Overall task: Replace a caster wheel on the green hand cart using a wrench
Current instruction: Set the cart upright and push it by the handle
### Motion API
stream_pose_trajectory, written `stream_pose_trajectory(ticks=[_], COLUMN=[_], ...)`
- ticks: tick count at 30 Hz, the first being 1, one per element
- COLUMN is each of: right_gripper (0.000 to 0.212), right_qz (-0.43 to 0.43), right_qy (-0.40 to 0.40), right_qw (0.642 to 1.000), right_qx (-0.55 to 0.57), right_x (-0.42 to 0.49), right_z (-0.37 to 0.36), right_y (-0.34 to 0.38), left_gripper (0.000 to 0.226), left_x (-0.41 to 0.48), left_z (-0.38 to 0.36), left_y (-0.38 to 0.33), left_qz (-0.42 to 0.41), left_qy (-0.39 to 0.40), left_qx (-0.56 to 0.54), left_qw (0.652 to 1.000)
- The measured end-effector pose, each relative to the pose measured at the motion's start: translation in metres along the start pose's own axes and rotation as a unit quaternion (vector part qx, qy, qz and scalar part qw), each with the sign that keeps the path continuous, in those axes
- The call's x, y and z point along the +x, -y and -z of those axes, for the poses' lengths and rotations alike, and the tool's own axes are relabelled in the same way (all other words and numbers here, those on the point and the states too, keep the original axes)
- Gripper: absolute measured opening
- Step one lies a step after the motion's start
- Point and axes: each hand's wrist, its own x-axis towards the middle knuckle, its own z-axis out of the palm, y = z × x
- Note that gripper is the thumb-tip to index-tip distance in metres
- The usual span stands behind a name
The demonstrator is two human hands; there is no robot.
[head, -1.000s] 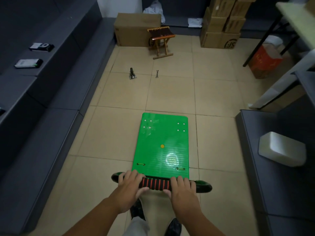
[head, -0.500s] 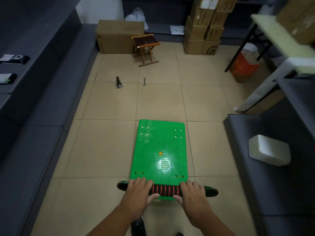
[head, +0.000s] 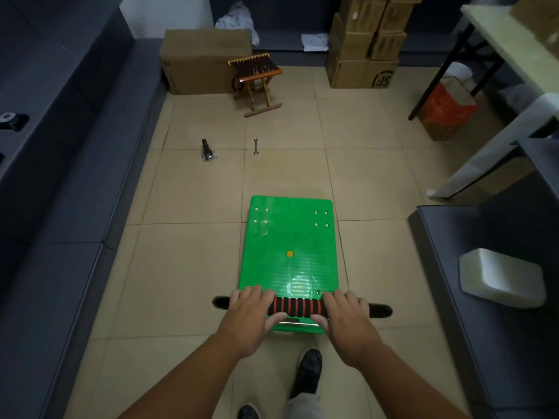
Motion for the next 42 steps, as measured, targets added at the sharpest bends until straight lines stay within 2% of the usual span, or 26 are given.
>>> stream_pose_trajectory(ticks=[3,10,17,21,28,31,36,42], right_gripper=[0.055,0.050,0.052,0.055,0.050,0.051,0.053,0.056], right_qz=[-0.010,-0.002,-0.004,-0.006,-0.014,-0.011,-0.014,-0.009], right_qy=[-0.003,-0.043,-0.016,0.016,0.003,-0.013,-0.011,-0.016], right_qw=[1.000,0.999,1.000,1.000,1.000,1.000,1.000,1.000], right_qx=[-0.002,0.003,-0.017,-0.021,-0.013,-0.011,-0.011,-0.009], right_x=[0.041,0.141,0.246,0.308,0.416,0.464,0.545,0.630], right_z=[0.008,0.027,0.046,0.061,0.084,0.089,0.106,0.124], right_y=[-0.012,-0.039,-0.066,-0.081,-0.107,-0.120,-0.140,-0.170], left_gripper=[0.086,0.090,0.093,0.089,0.112,0.111,0.098,0.102], left_x=[0.040,0.137,0.237,0.300,0.410,0.457,0.535,0.619], left_z=[0.019,0.053,0.079,0.097,0.131,0.143,0.164,0.183], left_y=[0.006,0.028,0.057,0.076,0.108,0.121,0.142,0.161], left_qz=[0.011,0.045,0.039,0.034,0.030,0.031,0.030,0.023], left_qy=[0.051,0.074,0.050,0.069,0.068,0.065,0.054,0.039], left_qx=[0.002,-0.005,-0.014,-0.020,-0.031,-0.030,-0.016,-0.020], left_qw=[0.999,0.996,0.998,0.997,0.997,0.997,0.998,0.999])
